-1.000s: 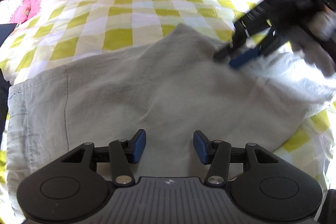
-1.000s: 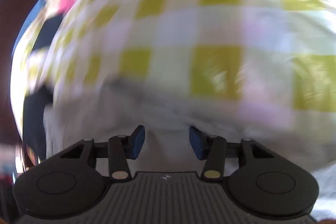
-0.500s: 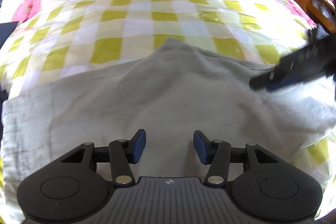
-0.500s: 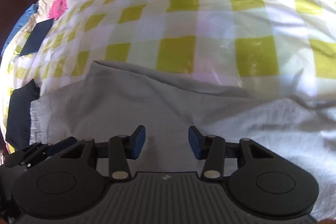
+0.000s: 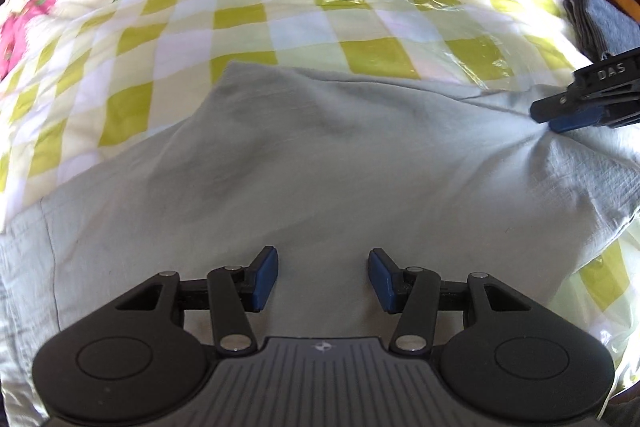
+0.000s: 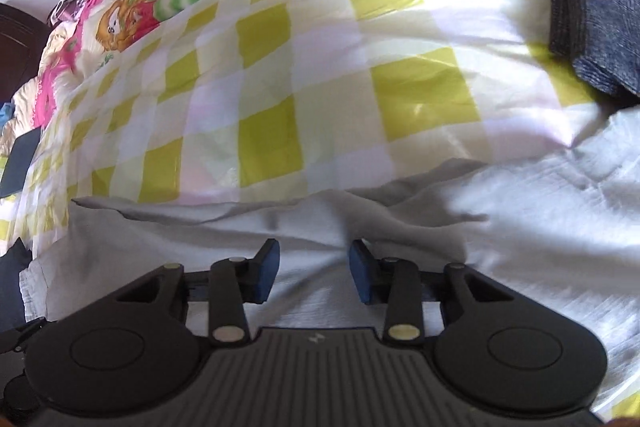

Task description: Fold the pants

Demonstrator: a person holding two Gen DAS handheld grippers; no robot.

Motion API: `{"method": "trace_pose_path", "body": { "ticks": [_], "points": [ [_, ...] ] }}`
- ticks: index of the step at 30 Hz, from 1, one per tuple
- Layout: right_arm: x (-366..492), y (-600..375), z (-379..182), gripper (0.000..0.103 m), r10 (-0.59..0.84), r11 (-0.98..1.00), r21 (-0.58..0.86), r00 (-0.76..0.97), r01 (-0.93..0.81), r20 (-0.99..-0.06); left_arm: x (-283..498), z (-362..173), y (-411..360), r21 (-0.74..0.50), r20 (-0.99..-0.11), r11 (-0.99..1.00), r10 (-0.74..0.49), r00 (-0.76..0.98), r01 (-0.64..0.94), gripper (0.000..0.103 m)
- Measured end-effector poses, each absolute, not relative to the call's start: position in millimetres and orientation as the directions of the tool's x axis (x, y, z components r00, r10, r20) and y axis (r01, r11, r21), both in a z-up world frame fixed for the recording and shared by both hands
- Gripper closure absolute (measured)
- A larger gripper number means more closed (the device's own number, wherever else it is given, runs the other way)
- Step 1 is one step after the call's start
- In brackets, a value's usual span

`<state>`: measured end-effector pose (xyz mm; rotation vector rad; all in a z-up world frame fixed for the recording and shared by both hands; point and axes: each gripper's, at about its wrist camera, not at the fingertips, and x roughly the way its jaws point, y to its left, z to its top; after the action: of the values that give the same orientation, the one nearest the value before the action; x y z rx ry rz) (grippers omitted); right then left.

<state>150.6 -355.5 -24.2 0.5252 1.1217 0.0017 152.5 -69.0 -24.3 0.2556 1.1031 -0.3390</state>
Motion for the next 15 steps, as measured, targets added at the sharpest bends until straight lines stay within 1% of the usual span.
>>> {"method": "trace_pose_path", "body": {
  "ticks": [1, 3, 4, 6, 9, 11, 15],
  "points": [
    [146.6, -360.3, -21.1, 0.067, 0.25, 0.879, 0.398, 0.457, 0.263, -0.853, 153.0, -23.9, -73.3, 0.04, -0.903, 0.918, -0.136, 0.407, 0.395, 0.04],
    [139.4, -368.1, -11.9, 0.06, 0.232, 0.881, 0.392, 0.479, 0.266, -0.847, 154.6, -22.8, -81.9, 0.044, -0.905, 0.912, -0.136, 0.403, 0.408, 0.04],
    [134.9, -370.9, -8.7, 0.06, 0.233, 0.881, 0.394, 0.486, 0.261, -0.842, 154.5, -22.3, -86.5, 0.043, -0.906, 0.908, -0.14, 0.399, 0.416, 0.04],
    [125.5, -373.3, -6.8, 0.06, 0.236, 0.889, 0.387, 0.482, 0.244, -0.844, 153.5, -22.1, -95.5, 0.046, -0.907, 0.9, -0.145, 0.395, 0.434, 0.04],
    [110.4, -380.1, -10.8, 0.061, 0.187, 0.913, 0.33, 0.472, 0.24, -0.861, 153.1, -23.9, -110.9, 0.052, -0.91, 0.883, -0.15, 0.387, 0.467, 0.04],
    [100.5, -393.3, -16.1, 0.064, 0.176, 0.9, 0.336, 0.475, 0.277, -0.862, 153.4, -24.6, -119.1, 0.051, -0.911, 0.873, -0.158, 0.381, 0.485, 0.04],
    [88.3, -418.9, -16.6, 0.064, 0.124, 0.87, 0.334, 0.495, 0.362, -0.86, 154.0, -25.6, -130.8, 0.056, -0.916, 0.855, -0.161, 0.366, 0.515, 0.04]
  ]
}}
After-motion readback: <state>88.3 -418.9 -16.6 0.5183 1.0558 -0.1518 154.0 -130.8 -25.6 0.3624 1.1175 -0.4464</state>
